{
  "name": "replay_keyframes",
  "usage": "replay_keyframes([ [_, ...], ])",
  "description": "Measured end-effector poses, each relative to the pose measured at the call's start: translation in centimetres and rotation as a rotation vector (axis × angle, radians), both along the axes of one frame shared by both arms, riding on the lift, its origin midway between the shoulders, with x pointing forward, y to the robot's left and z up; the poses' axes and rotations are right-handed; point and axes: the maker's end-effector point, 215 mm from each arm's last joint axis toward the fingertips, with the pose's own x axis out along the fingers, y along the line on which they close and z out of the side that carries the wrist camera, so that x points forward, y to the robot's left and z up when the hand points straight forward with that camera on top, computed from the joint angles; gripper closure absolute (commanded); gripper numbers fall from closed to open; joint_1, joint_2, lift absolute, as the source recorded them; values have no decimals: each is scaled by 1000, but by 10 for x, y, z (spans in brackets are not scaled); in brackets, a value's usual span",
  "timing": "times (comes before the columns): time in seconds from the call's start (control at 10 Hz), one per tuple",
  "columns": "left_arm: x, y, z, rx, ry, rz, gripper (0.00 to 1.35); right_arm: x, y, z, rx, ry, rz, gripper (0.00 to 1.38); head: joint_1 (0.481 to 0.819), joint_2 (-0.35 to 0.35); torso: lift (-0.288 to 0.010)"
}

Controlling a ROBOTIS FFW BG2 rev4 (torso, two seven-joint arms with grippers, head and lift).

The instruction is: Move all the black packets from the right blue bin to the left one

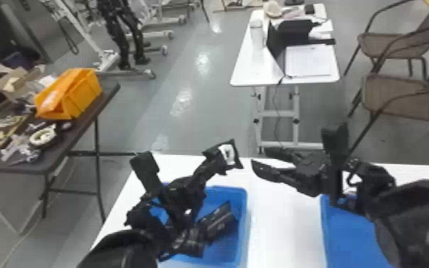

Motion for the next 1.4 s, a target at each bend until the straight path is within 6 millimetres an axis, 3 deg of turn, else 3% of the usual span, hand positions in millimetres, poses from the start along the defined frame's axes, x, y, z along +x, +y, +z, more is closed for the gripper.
replay_keyframes([
  [0.1,-10,35,-11,105,-9,88,1217,13,-40,3,28,-7,-118,272,695,272,0],
  [0.2,-30,72,-24,225,-11,169,1217,20,-95,5,53,-10,-267,298,695,265,0],
  [0.3,-49,95,-36,316,7,210,1219,16,-138,1,54,-3,-360,300,695,250,0],
  [0.4,-68,116,-48,464,24,235,1107,6,-183,-6,33,3,-446,300,695,232,0],
  [0.5,-76,123,-52,579,29,224,590,-5,-214,-15,8,8,-520,300,695,220,0],
  [0.6,-77,121,-51,622,19,208,140,-16,-232,-23,-12,9,-576,300,695,194,0],
  [0.7,-74,116,-44,616,-11,200,61,-27,-237,-30,-21,13,-598,300,695,179,0],
  [0.9,-64,103,-15,520,-91,214,104,-37,-237,-32,-18,13,-606,300,695,164,0],
  [1.1,-59,78,31,420,-199,206,104,-48,-251,-16,-29,-37,-679,300,695,120,0],
  [1.3,-78,60,56,376,-275,198,104,-78,-262,-4,-27,-73,-750,300,695,91,0],
  [1.4,-91,64,61,412,-308,218,104,-96,-262,-10,-23,-57,-761,300,695,92,0],
])
